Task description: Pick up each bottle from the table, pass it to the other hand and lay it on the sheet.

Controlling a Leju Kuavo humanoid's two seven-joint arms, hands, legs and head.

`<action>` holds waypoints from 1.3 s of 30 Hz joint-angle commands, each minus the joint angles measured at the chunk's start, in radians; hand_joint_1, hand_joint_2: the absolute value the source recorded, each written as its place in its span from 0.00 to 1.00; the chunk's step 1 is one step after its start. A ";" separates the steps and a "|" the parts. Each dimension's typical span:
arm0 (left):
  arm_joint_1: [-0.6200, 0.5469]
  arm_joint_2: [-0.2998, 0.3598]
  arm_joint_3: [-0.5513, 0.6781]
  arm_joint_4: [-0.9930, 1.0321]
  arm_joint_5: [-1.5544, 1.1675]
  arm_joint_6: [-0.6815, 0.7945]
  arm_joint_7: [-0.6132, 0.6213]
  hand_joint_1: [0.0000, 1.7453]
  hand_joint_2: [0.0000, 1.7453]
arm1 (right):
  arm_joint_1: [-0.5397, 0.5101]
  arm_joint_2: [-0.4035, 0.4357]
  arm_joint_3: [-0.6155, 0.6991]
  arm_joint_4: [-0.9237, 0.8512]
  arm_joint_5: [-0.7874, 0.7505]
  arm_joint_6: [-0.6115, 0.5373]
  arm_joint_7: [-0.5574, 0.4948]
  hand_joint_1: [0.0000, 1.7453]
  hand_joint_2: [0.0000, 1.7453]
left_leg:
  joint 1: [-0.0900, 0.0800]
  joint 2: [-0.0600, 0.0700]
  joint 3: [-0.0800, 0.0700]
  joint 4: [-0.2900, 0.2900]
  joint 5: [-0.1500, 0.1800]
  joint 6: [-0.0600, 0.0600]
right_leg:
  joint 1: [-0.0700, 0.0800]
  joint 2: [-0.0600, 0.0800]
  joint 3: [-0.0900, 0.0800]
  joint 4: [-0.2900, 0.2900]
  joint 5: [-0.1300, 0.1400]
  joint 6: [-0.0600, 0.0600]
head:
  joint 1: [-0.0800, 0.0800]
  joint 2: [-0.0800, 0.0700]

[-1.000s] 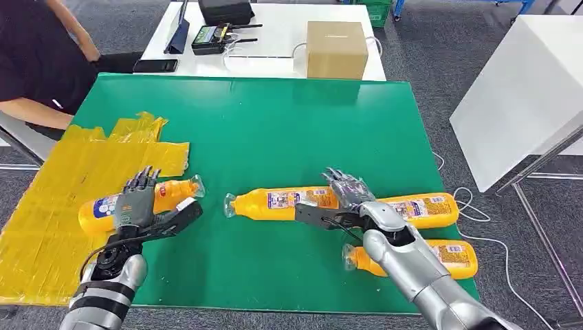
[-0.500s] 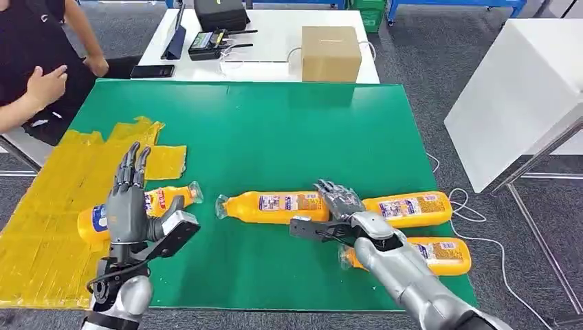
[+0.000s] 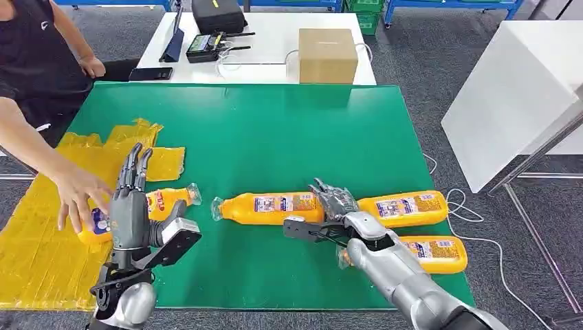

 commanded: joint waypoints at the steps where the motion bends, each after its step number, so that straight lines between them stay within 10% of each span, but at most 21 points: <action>1: 0.014 -0.004 -0.011 -0.017 -0.003 -0.015 0.000 0.00 0.00 | 0.054 0.022 0.015 0.044 0.026 -0.014 0.028 0.00 1.00 | 0.001 -0.006 0.000 -0.001 0.001 0.000 | 0.001 -0.003 0.001 -0.001 0.000 -0.003 | 0.000 0.000; 17: 0.015 -0.029 0.003 -0.119 -0.026 -0.041 0.002 0.00 0.00 | 0.039 0.008 -0.024 -0.193 0.170 0.020 0.107 0.00 1.00 | 0.001 -0.006 -0.006 0.003 0.000 0.000 | 0.002 -0.001 -0.005 0.002 0.000 -0.004 | 0.000 0.000; 39: 0.001 -0.049 0.011 -0.082 -0.018 -0.047 -0.023 0.00 0.00 | -0.028 0.098 0.032 -0.033 0.181 0.046 0.064 0.00 1.00 | 0.001 -0.013 -0.017 0.001 0.003 0.001 | 0.001 -0.005 -0.010 0.001 -0.001 -0.002 | 0.000 0.000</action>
